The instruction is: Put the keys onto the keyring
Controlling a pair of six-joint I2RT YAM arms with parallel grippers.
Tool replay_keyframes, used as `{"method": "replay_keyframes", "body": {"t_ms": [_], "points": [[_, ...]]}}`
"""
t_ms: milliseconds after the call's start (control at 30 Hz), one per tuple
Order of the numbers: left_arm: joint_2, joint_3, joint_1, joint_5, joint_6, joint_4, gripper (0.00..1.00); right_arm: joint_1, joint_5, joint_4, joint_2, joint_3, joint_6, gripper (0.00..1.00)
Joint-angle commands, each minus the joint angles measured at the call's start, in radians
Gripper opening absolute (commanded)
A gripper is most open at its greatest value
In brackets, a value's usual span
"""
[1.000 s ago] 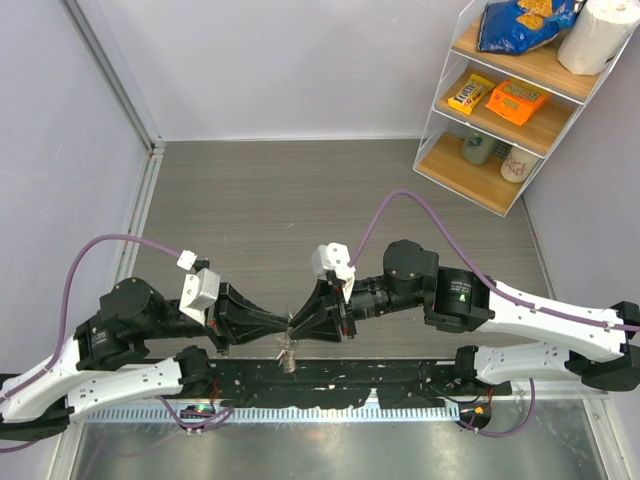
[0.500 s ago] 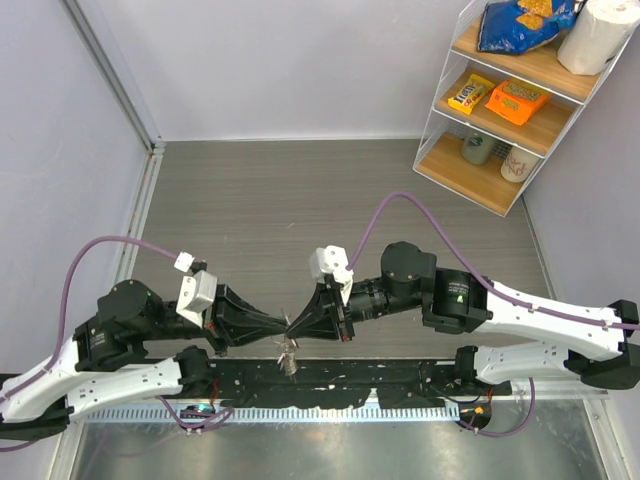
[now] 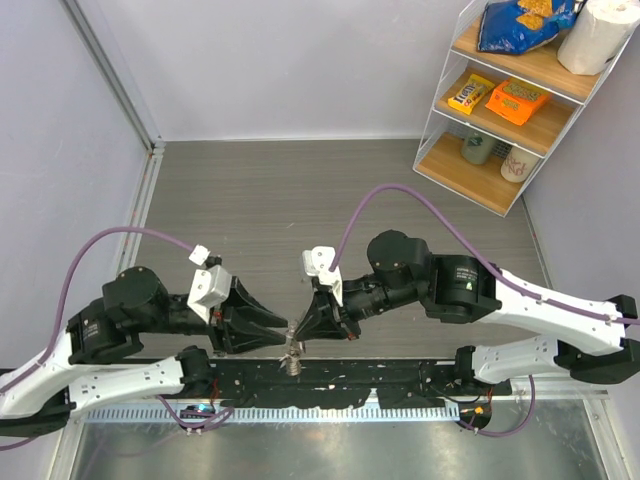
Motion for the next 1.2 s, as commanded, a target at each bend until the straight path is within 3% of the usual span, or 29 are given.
{"method": "replay_keyframes", "body": {"t_ms": [0, 267, 800, 1167], "points": [[0.035, 0.051, -0.001, 0.061, -0.007, -0.103, 0.34, 0.006, -0.012, -0.137, 0.001, 0.101, -0.050, 0.05], [0.069, 0.068, 0.000, 0.064, -0.029, -0.156, 0.36, 0.006, -0.030, -0.200, 0.035, 0.119, -0.038, 0.05], [0.087, 0.088, -0.001, 0.050, -0.049, -0.182, 0.35, 0.006, -0.049, -0.022, 0.018, 0.033, 0.081, 0.05], [0.095, 0.084, 0.000, 0.044, -0.046, -0.186, 0.28, 0.006, -0.024, 0.055, 0.021, 0.016, 0.123, 0.05]]}}
